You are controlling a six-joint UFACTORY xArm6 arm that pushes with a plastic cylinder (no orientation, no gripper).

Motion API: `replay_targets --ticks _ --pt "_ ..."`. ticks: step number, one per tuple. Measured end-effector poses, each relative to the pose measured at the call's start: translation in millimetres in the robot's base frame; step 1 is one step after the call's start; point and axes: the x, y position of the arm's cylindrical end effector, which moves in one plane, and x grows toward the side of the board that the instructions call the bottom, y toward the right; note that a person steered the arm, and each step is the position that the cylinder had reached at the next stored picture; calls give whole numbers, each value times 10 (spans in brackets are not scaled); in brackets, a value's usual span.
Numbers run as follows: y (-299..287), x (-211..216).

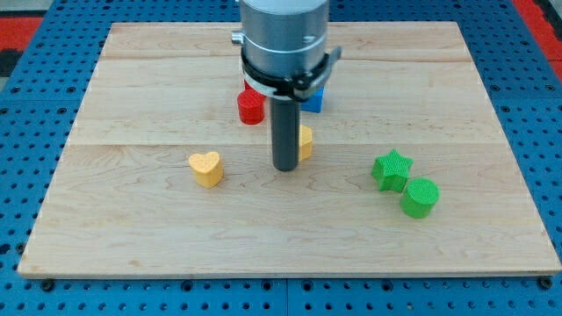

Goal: Push the yellow hexagon to the center

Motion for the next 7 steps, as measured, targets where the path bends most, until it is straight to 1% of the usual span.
replay_targets --ticks 1,2,5,7 --pt "77 102" --pt "77 88" --pt "77 -317" --pt "413 -400"
